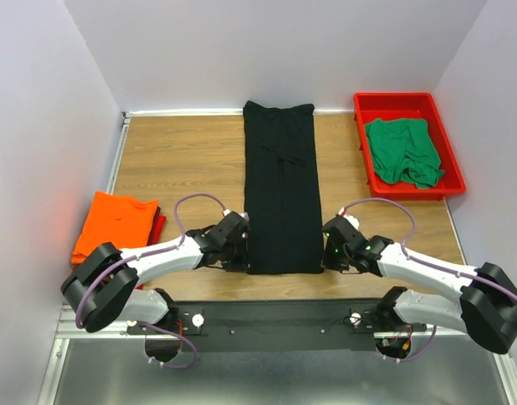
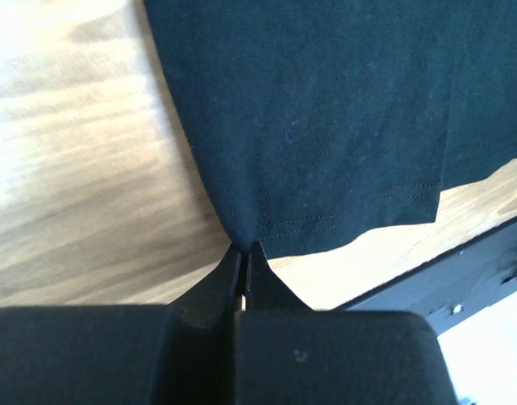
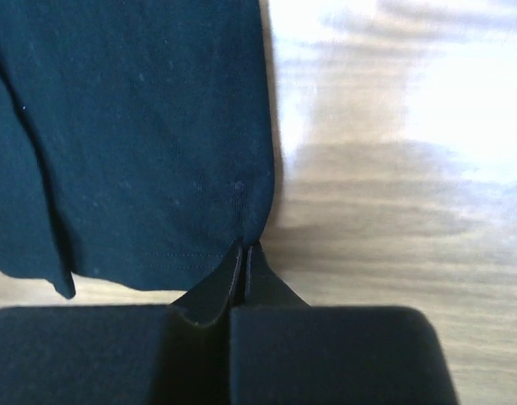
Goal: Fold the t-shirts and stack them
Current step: Fold the tshirt
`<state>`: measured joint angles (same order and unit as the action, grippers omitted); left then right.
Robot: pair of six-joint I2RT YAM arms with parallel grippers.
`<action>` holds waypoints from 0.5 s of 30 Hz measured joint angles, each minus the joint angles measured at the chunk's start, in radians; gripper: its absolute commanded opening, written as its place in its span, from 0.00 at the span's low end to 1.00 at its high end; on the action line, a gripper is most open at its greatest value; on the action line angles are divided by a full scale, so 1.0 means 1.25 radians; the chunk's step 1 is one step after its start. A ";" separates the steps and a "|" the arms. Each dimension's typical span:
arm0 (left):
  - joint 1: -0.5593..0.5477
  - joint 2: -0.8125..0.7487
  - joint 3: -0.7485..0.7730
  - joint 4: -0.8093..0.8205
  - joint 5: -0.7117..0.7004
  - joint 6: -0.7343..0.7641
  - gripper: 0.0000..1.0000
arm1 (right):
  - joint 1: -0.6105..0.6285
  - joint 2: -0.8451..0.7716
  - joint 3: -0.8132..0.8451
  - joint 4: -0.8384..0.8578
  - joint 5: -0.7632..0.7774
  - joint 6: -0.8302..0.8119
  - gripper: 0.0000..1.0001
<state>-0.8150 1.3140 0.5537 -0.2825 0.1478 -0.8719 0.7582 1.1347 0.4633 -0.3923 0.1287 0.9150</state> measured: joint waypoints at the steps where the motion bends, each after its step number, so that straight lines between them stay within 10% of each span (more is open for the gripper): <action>1: -0.007 -0.002 0.000 -0.006 0.001 0.001 0.00 | 0.000 -0.009 -0.005 -0.004 -0.010 -0.002 0.01; 15: -0.081 -0.111 0.025 -0.179 0.017 -0.003 0.00 | 0.054 -0.216 0.025 -0.227 -0.081 0.009 0.00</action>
<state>-0.9169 1.1751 0.5846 -0.5060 0.1692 -0.8757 0.8257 0.8646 0.4942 -0.6762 0.0273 0.9268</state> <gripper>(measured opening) 0.013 0.012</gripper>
